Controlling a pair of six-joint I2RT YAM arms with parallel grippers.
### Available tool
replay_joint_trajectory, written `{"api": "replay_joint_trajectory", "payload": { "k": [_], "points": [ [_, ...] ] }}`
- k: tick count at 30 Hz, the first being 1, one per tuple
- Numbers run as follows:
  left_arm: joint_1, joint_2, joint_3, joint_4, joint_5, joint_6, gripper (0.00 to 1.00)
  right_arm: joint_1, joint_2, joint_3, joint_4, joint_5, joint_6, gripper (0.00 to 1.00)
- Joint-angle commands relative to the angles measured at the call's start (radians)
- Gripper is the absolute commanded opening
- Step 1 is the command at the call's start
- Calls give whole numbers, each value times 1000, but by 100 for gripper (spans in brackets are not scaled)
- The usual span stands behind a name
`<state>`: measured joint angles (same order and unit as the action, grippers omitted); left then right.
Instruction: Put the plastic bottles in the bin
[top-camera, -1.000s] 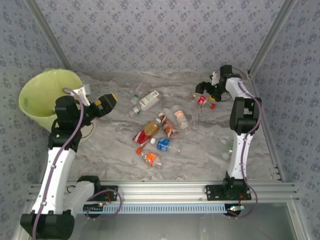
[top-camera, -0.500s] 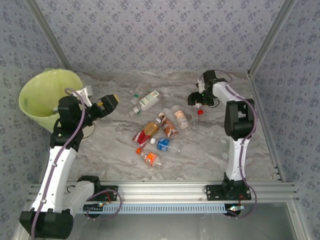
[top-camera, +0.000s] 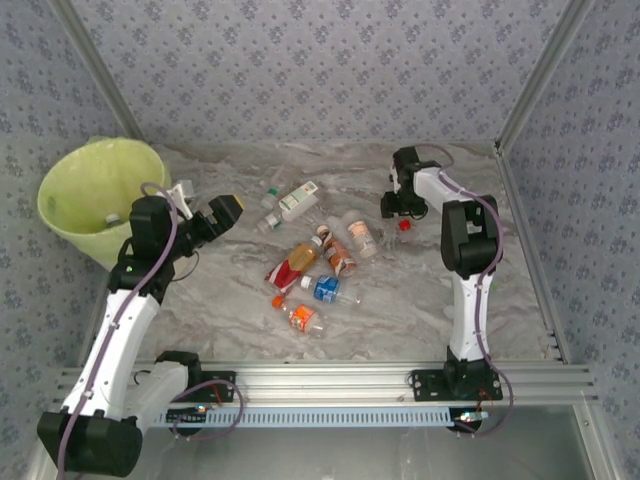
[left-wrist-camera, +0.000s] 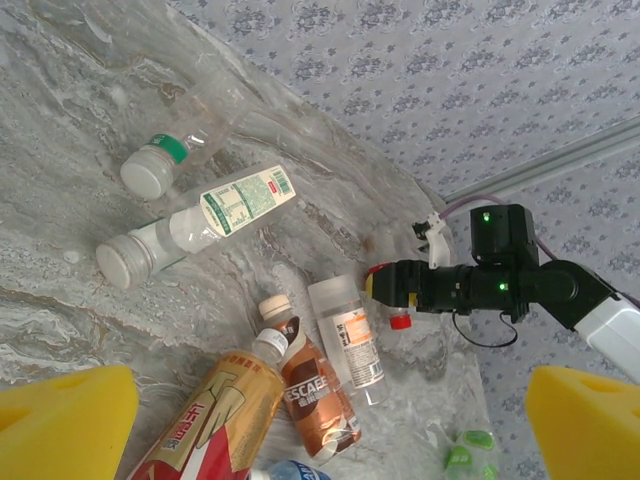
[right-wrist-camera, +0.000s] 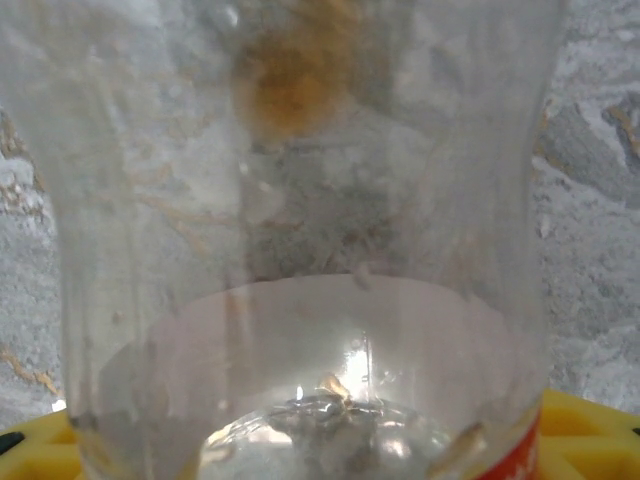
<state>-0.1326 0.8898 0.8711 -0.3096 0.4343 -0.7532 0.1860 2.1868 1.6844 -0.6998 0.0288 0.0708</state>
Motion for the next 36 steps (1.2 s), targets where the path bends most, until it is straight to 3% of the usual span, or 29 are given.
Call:
{"api": "replay_joint_trajectory", "payload": {
  "k": [1, 9, 20, 27, 36],
  "points": [
    [-14, 14, 5, 23, -5, -9, 100, 5, -134, -75, 37, 29, 30, 51],
    [-132, 99, 58, 37, 8, 40, 99, 47, -464, -330, 210, -59, 55, 49],
    [-278, 248, 153, 149, 78, 121, 99, 174, -799, -511, 342, -256, 49, 51],
    [-360, 323, 202, 321, 251, 142, 99, 279, -894, -579, 425, -376, -13, 51],
    [-404, 397, 262, 393, 157, 66, 97, 401, -872, -584, 561, -469, 10, 52]
  ]
}}
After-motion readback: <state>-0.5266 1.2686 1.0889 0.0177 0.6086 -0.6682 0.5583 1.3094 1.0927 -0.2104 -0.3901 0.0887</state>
